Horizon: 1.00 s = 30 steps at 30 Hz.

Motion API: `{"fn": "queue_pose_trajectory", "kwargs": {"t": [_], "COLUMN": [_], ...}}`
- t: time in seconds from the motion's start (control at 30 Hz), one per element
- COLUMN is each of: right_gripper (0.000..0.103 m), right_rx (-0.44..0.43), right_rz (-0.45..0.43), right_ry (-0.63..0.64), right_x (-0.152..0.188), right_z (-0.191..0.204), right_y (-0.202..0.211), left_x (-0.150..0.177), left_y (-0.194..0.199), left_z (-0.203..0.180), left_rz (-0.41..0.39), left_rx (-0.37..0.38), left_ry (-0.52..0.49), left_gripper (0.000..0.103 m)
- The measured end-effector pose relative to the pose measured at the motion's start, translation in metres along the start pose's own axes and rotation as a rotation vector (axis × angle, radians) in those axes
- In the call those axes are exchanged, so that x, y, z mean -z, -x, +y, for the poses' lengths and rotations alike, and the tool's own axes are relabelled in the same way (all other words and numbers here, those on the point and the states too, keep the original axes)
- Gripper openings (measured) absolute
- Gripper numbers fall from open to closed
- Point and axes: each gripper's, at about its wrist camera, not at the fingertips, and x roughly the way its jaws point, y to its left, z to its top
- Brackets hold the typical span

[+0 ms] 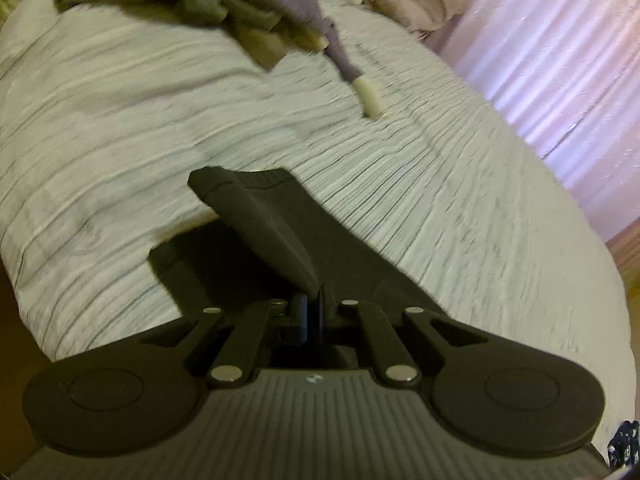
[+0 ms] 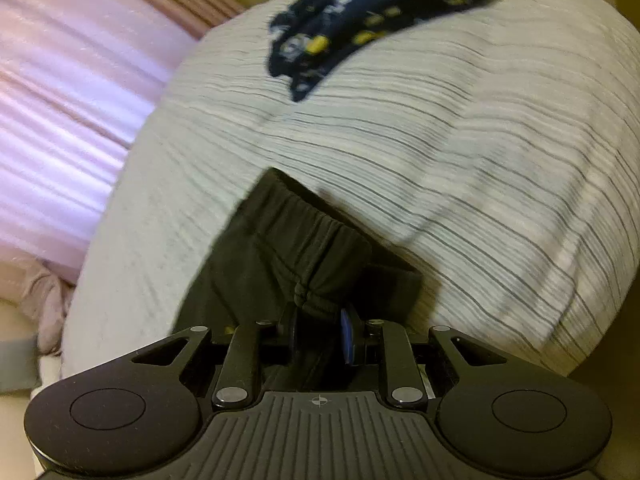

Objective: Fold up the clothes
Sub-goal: 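Grasp the folded trouser edge with the left tool and smooth it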

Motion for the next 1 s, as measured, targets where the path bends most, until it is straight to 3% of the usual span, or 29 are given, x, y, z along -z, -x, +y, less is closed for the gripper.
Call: {"fn": "queue_pose_trajectory", "kwargs": {"t": [0.23, 0.37, 0.47, 0.53, 0.57, 0.7, 0.73, 0.77, 0.87, 1.0], "right_gripper": [0.020, 0.020, 0.021, 0.034, 0.036, 0.036, 0.035, 0.028, 0.026, 0.026], "right_rx": [0.008, 0.028, 0.037, 0.018, 0.006, 0.018, 0.023, 0.030, 0.038, 0.008], "right_rz": [0.012, 0.046, 0.075, 0.062, 0.056, 0.054, 0.058, 0.051, 0.020, 0.000], "right_ry": [-0.045, -0.025, -0.067, -0.081, -0.086, -0.119, -0.127, -0.109, -0.052, -0.045], "right_x": [0.006, 0.004, 0.003, 0.002, 0.001, -0.004, -0.005, -0.005, -0.007, -0.014], "right_z": [-0.015, -0.019, -0.030, -0.026, -0.024, -0.026, -0.027, -0.023, -0.011, -0.004], "right_y": [-0.007, -0.012, -0.022, -0.021, -0.020, -0.022, -0.023, -0.023, -0.020, -0.016], "left_x": [0.003, 0.014, 0.021, 0.020, 0.019, 0.011, 0.009, 0.005, -0.005, -0.016], "left_y": [0.011, 0.003, -0.003, -0.003, -0.003, -0.008, -0.010, -0.011, -0.006, 0.018], "left_z": [0.003, 0.008, 0.014, 0.017, 0.019, 0.031, 0.033, 0.033, 0.025, 0.017], "left_rz": [-0.029, 0.004, 0.017, -0.007, -0.021, -0.033, -0.030, -0.030, -0.063, -0.187], "left_rx": [0.010, -0.038, -0.064, -0.063, -0.064, -0.073, -0.069, -0.059, 0.024, 0.233], "left_ry": [0.003, 0.001, 0.051, 0.096, 0.118, 0.175, 0.177, 0.164, 0.119, 0.127], "left_gripper": [0.004, 0.004, 0.008, 0.012, 0.015, 0.015, 0.008, 0.004, 0.003, 0.003]}}
